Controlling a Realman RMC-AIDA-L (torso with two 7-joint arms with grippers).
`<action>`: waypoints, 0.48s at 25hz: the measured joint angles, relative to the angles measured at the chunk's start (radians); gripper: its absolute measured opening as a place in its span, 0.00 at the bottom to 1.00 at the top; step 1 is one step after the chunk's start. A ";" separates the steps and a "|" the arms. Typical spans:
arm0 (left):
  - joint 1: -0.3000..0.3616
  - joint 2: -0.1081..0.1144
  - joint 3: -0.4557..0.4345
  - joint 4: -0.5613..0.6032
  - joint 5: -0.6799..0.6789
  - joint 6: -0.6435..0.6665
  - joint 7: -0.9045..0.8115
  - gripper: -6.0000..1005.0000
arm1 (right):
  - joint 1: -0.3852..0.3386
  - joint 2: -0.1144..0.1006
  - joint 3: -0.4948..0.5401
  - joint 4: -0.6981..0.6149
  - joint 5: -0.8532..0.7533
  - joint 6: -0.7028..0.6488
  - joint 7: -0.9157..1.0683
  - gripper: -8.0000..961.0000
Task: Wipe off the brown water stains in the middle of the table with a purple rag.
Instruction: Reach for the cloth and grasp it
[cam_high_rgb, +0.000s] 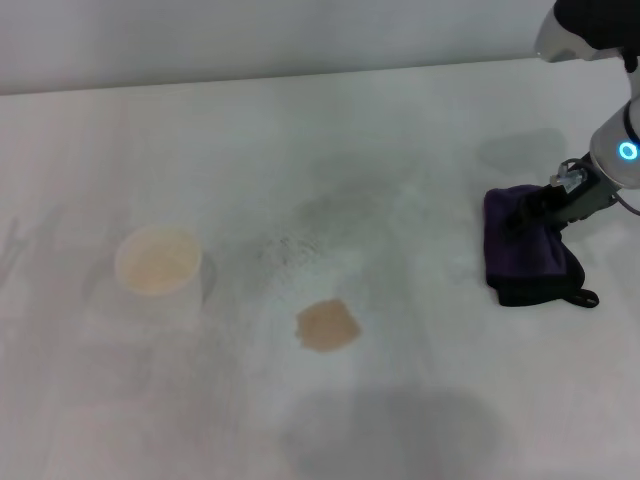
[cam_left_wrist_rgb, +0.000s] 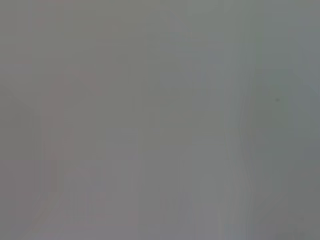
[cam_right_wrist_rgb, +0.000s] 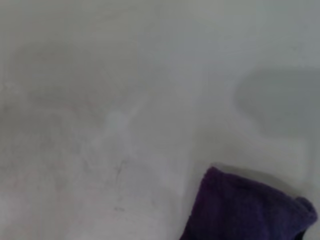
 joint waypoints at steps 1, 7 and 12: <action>0.000 0.000 0.000 0.000 0.000 0.000 0.000 0.88 | 0.005 0.000 -0.005 0.006 0.000 -0.001 0.000 0.76; 0.006 -0.002 0.003 -0.003 0.000 0.000 0.005 0.88 | 0.035 -0.001 -0.023 0.069 -0.005 -0.021 0.001 0.58; 0.007 -0.003 0.001 -0.011 -0.002 0.000 0.015 0.88 | 0.039 -0.001 -0.044 0.070 -0.008 -0.029 0.002 0.47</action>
